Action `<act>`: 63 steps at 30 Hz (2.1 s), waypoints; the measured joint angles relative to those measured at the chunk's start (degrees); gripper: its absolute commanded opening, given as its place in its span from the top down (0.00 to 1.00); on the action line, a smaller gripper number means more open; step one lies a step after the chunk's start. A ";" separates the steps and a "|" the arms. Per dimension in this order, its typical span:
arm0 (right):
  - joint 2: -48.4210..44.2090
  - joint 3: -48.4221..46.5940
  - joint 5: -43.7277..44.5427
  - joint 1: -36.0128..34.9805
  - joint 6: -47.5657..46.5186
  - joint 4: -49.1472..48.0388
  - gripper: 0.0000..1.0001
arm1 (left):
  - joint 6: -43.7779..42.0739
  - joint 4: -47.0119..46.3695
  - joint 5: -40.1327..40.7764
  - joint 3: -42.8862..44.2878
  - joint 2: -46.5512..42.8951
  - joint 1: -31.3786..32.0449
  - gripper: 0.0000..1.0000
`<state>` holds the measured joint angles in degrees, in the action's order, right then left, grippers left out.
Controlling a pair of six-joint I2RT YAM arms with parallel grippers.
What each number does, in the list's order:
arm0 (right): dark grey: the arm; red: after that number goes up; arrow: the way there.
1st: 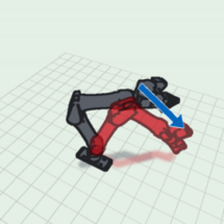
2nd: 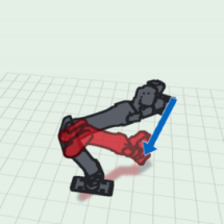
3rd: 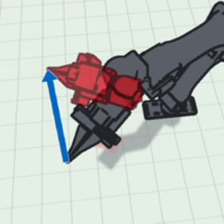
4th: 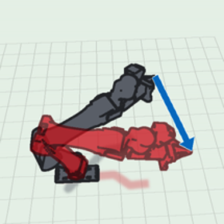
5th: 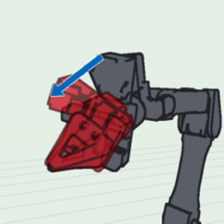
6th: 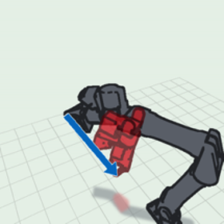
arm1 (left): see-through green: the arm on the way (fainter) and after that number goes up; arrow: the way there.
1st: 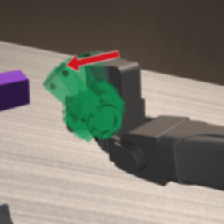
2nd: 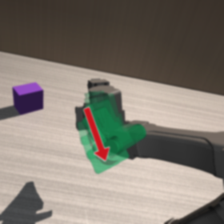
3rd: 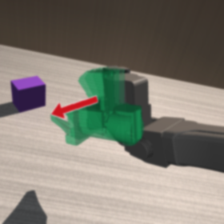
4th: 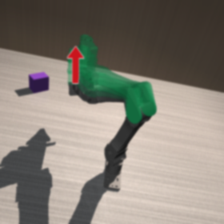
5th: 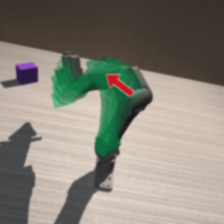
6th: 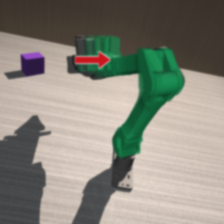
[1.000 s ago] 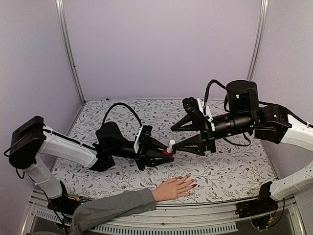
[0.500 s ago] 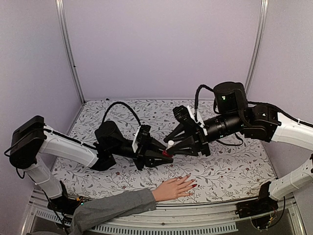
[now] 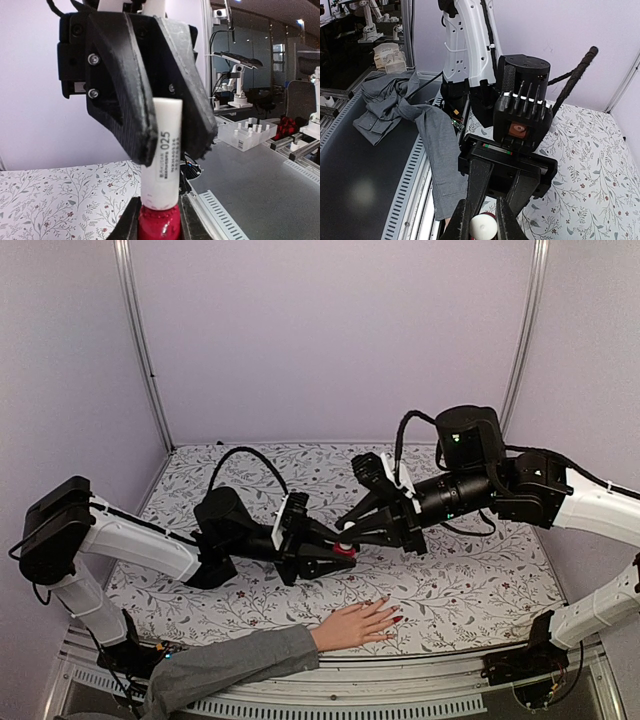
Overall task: Paint the nails
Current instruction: Screw the nail polish bottle.
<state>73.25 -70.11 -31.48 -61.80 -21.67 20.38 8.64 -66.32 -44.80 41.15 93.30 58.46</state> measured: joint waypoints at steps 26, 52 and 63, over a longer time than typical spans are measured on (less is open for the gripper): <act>1.31 4.24 13.27 3.43 10.80 -7.96 0.18 | -3.50 2.73 26.12 -0.35 -0.52 -0.79 1.00; -4.20 3.37 -0.44 10.10 12.35 -7.54 0.26 | 2.82 -0.68 13.81 -0.04 0.44 -5.66 1.00; -0.44 -1.68 -7.28 10.12 5.11 -1.01 0.36 | 4.90 0.24 -2.71 3.21 0.44 -5.88 1.00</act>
<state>72.82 -71.79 -38.76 -51.68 -16.56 19.38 13.54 -66.08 -47.51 44.36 93.73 52.58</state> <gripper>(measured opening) 0.673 0.196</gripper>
